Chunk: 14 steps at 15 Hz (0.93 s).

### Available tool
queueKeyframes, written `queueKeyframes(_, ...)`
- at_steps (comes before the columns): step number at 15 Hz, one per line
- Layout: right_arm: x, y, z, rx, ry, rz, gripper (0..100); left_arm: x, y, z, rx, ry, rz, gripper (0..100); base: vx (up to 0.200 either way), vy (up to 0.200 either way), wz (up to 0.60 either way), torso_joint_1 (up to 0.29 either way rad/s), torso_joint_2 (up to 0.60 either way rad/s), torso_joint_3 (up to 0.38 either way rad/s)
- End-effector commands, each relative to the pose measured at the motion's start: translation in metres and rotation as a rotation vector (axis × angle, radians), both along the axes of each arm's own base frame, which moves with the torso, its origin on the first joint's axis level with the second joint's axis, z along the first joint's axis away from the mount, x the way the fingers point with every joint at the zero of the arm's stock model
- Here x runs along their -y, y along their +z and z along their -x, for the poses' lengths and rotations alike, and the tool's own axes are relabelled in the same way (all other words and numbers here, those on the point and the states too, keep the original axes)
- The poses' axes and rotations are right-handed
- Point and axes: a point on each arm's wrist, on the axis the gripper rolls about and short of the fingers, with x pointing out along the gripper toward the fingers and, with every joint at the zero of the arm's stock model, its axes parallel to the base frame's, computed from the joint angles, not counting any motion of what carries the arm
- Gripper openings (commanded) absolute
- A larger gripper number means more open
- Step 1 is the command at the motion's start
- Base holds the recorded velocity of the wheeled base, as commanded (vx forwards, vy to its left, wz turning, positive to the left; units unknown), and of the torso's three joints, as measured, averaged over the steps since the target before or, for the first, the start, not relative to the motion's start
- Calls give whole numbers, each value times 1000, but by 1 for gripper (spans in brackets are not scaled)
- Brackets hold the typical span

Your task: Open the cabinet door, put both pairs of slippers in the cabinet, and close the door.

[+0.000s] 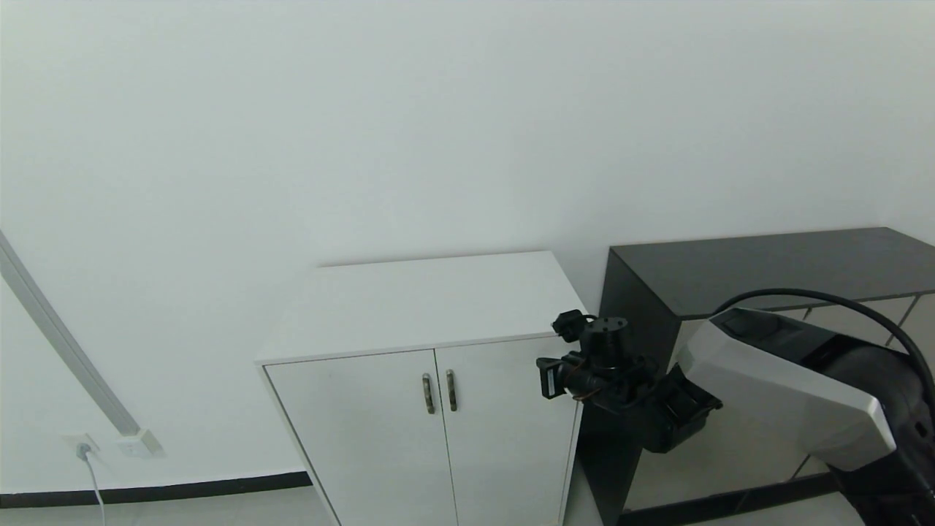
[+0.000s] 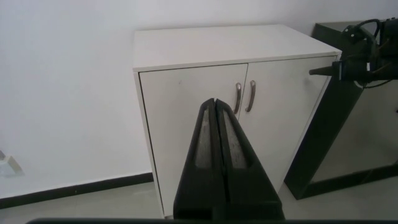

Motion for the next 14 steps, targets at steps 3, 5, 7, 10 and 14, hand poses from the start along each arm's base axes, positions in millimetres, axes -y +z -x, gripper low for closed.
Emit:
queueKeyframes(3,9,21,19,24,3,-13,0,0,0,0,-1,-1,1,0,0,0,0,0,0,0)
queueKeyframes(5,27,38,43,39,-24,-15,0,0,0,0,-1,-1,1,0,0,0,0,0,0,0)
queueKeyframes(7,46,54,58,54,-64,-15,0,0,0,0,-1,0,1,0,0,0,0,0,0,0)
queueKeyframes(10,78,79,79,77,-114,-24,0,0,0,0,-1,0,1,0,0,0,0,0,0,0)
queueKeyframes(14,129,103,114,101,-209,1,0,0,0,0,-1,-1,-1,0,0,0,0,0,0,0)
